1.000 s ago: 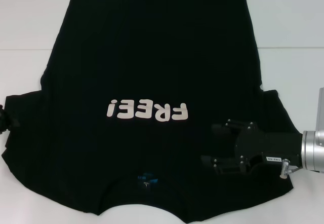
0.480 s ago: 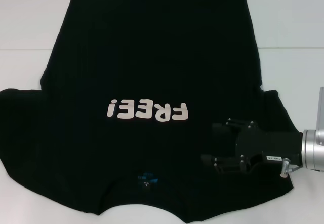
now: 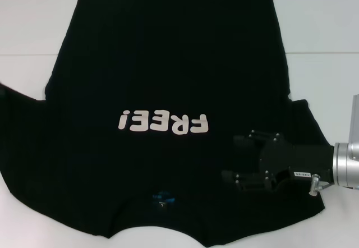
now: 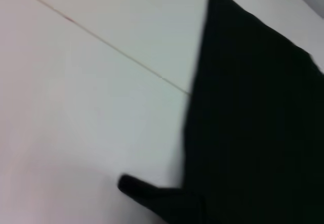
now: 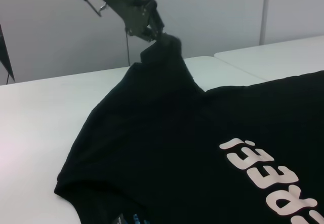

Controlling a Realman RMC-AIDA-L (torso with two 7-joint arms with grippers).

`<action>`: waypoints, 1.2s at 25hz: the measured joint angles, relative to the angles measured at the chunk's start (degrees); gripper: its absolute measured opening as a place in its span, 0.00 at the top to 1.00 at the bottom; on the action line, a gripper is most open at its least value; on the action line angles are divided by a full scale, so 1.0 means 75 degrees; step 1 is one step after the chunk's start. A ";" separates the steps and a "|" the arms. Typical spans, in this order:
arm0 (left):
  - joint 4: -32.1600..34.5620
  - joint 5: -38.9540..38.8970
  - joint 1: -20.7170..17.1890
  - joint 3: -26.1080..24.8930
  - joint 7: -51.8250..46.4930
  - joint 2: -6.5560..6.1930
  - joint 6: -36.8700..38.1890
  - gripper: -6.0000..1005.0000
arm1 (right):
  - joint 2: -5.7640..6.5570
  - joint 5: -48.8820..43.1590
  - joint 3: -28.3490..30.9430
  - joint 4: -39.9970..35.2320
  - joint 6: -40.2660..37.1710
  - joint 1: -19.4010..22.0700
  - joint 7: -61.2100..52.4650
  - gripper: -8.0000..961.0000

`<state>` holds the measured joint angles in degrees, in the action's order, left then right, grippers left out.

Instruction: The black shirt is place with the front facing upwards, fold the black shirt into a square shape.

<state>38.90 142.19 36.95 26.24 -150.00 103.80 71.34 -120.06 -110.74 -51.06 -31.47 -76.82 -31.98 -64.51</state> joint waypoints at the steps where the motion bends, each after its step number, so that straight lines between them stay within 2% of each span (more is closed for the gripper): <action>1: 0.0001 -0.0016 0.0074 -0.0016 -0.0031 -0.0001 0.0165 0.99 | 0.0001 0.0000 0.0000 0.0006 0.0000 0.0000 0.0000 0.08; 5: -0.0001 -0.0099 0.0442 -0.0013 -0.0105 0.0135 0.0673 0.99 | -0.0004 0.0000 0.0000 0.0025 0.0000 -0.0005 0.0000 0.08; 10: -0.0078 -0.0152 0.0800 0.0055 -0.0107 0.0543 0.0875 0.99 | -0.0011 0.0000 0.0000 0.0035 0.0000 -0.0033 0.0000 0.08; 13: -0.0138 -0.0228 0.0785 0.0000 -0.0086 0.0768 0.0729 0.99 | -0.0012 0.0000 0.0001 0.0040 0.0000 -0.0037 0.0000 0.08; 16: -0.0221 -0.0506 0.0553 -0.0044 -0.0001 0.0951 0.0338 0.99 | -0.0011 0.0000 0.0001 0.0049 0.0000 -0.0030 0.0000 0.08; 19: -0.0222 -0.0722 0.0357 -0.0047 0.0066 0.1018 0.0139 0.90 | -0.0011 0.0000 0.0001 0.0049 0.0001 -0.0011 0.0000 0.08; 20: -0.0242 -0.1161 0.0112 -0.0048 0.0320 0.1028 0.0151 0.88 | -0.0011 0.0000 0.0000 0.0050 0.0001 -0.0006 0.0000 0.08; 23: -0.0229 -0.1945 -0.0178 -0.0052 0.1172 0.1037 0.0498 0.78 | -0.0012 0.0001 0.0000 0.0049 0.0001 0.0009 0.0000 0.08; 27: -0.0088 -0.3141 -0.0546 -0.0015 0.3837 0.1244 0.1869 0.65 | -0.0012 0.0025 0.0025 0.0049 0.0001 0.0029 0.0000 0.08; 29: -0.0069 -0.3214 -0.0614 0.0107 0.4980 0.1377 0.2502 0.57 | -0.0008 0.0027 0.0058 0.0048 0.0005 0.0041 0.0000 0.09; 30: -0.0015 -0.3145 -0.0646 0.0391 0.5681 0.1457 0.2865 0.53 | -0.0006 0.0028 0.0070 0.0048 0.0025 0.0047 -0.0001 0.09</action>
<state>38.79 118.60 32.11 29.17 -107.39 114.73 92.83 -120.10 -110.53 -50.54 -31.11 -76.64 -31.62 -64.51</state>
